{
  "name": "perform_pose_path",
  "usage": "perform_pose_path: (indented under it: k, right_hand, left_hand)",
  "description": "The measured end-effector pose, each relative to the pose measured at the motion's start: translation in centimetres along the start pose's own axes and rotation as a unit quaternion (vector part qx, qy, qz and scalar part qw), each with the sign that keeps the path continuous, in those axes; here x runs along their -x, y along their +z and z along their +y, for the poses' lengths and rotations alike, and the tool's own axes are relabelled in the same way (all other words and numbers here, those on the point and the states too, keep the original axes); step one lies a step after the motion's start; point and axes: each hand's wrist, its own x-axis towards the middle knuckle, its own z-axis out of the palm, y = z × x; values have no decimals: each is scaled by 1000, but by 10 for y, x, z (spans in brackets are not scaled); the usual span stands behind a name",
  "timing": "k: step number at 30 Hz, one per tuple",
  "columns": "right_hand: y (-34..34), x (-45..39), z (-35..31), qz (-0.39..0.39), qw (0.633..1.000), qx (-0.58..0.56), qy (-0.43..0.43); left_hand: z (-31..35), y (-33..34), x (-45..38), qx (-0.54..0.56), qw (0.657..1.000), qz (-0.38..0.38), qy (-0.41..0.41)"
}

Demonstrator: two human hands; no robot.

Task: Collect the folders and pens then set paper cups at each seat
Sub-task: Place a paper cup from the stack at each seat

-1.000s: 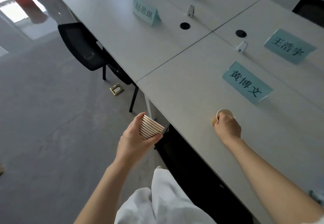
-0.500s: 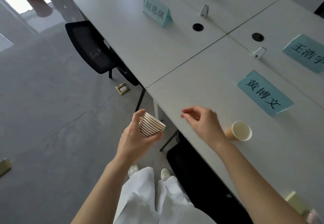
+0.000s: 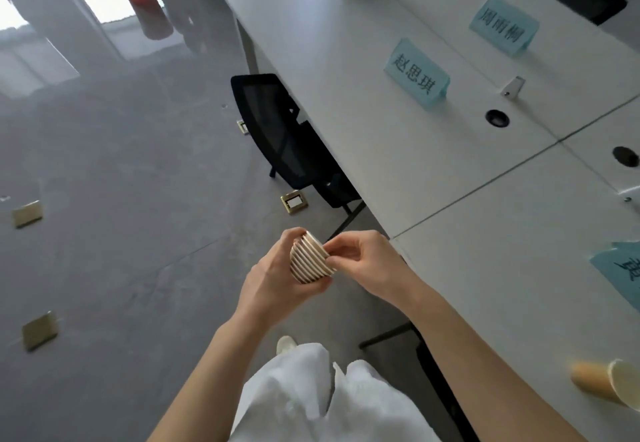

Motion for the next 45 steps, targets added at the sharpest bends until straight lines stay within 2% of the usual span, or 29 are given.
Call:
perform_pose_path:
  k: [8,13,17,20,26,33,37,40,42,45]
  right_hand:
    - [18,-96,-38,31,999,-13,13]
    - [-12,-158,-40,141,989,-29,35]
    - [-50,-224,-27,250,963,71,68]
    - [-81,-285,-11,292,934,180,98]
    - [-118,-370,23,246,898,316,183]
    - [-130,-401,40,192,891,320,260]
    - [-130,-397,27,251,898,278,229]
    - [-121,-404,-10,260,924,203,191]
    - [-108,-413,-47,208,957,114,169]
    - [-81,-436,-95,86,990,0,108]
  left_hand:
    - [-45,-63,-68,30,999,-8,-19]
    - [-63,-90,-129,54,998,4,-43]
    - [-65,-115,-191,40,998,17,-43]
    - [-59,-132,-247,27,999,18,-40]
    - [-39,-152,-324,1,1000,11,-25]
    - [-33,-168,-379,-7,1000,-7,-26]
    - [-38,-180,-399,-17,999,-18,-26]
    - [-40,-190,-412,-27,999,-27,-24]
    - [-44,-197,-419,-42,998,-36,-17]
    - [-53,-208,-432,-77,996,-43,-2]
